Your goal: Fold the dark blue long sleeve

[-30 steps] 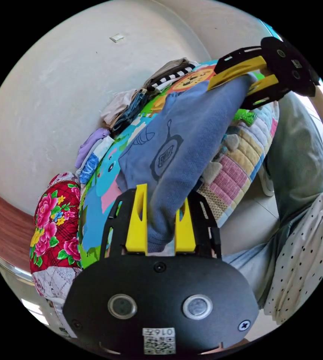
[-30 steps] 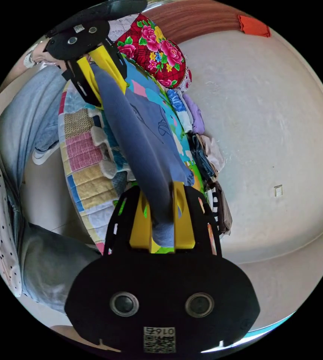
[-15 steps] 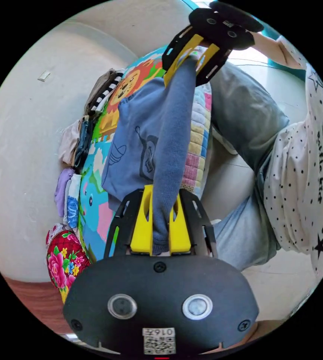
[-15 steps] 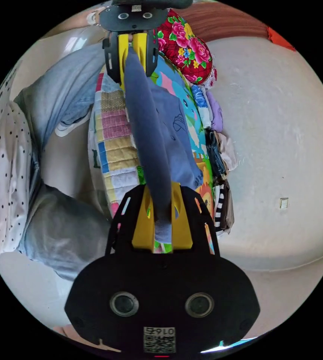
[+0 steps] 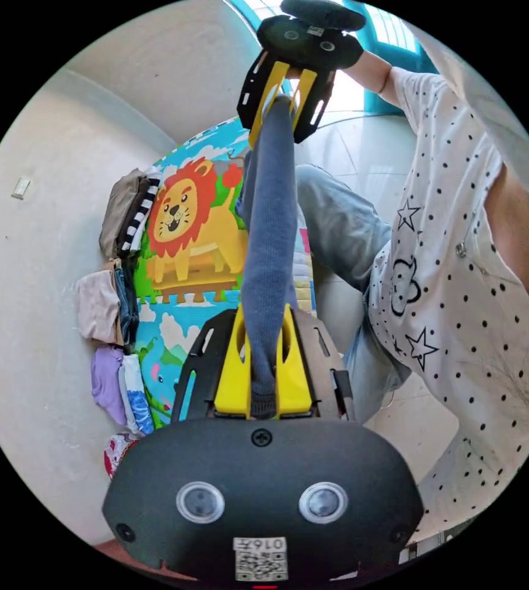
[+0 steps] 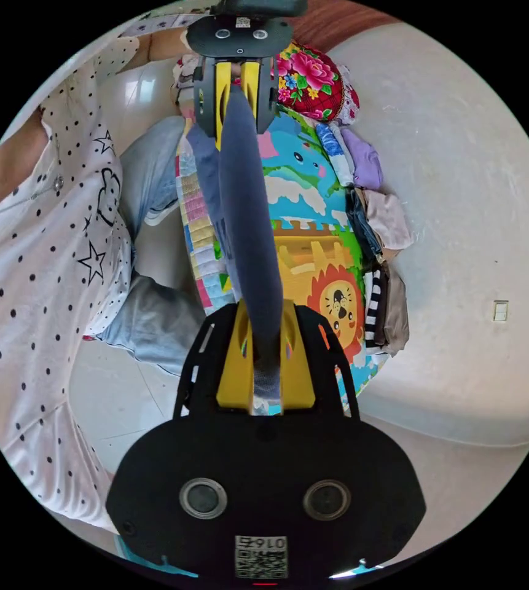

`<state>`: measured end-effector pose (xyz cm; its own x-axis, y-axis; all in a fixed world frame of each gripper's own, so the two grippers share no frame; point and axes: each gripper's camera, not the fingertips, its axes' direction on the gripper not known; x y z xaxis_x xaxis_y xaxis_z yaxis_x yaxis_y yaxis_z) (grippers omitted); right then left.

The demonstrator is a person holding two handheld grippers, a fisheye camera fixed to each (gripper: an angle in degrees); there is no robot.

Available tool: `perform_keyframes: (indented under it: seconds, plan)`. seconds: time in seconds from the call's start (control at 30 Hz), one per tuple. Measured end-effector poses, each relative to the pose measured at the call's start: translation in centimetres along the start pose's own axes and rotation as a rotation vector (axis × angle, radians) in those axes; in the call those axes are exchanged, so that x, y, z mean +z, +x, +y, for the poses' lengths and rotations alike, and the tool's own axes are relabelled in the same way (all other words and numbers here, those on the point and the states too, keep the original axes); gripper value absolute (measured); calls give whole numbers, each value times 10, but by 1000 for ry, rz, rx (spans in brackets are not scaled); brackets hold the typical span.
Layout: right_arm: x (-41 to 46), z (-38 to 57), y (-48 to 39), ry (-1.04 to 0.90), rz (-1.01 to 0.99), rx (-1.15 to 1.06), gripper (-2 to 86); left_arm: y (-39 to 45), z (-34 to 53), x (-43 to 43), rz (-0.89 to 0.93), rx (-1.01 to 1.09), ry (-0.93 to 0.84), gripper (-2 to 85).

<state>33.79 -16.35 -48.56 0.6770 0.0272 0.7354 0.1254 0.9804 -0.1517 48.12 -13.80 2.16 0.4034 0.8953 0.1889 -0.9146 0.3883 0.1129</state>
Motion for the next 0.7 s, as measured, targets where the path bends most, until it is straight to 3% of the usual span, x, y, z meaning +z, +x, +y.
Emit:
perform_keyframes:
  seconds: [0.17, 0.27, 0.33, 0.4, 0.5, 0.6, 0.7]
  plan:
    - [2, -5, 134, -82, 127, 80, 63, -137, -58, -3, -107, -62, -65, 51]
    - [11, -1, 242, -113, 283, 221, 63, -238, -99, -4, -292, -133, -33, 52]
    - [18, 2, 315, -129, 527, 309, 63, -309, -129, -8, -526, -204, 53, 56]
    - [41, 3, 348, -172, 773, 249, 62, -351, -148, -1, -678, -208, 95, 60]
    - [108, 7, 400, -248, 992, 240, 62, -412, -170, 41, -782, -272, 178, 61]
    - [196, 10, 434, -275, 1022, 292, 65, -454, -189, 136, -823, -326, 190, 61]
    - [295, 11, 424, -403, 801, 215, 66, -457, -209, 253, -862, -322, -6, 58]
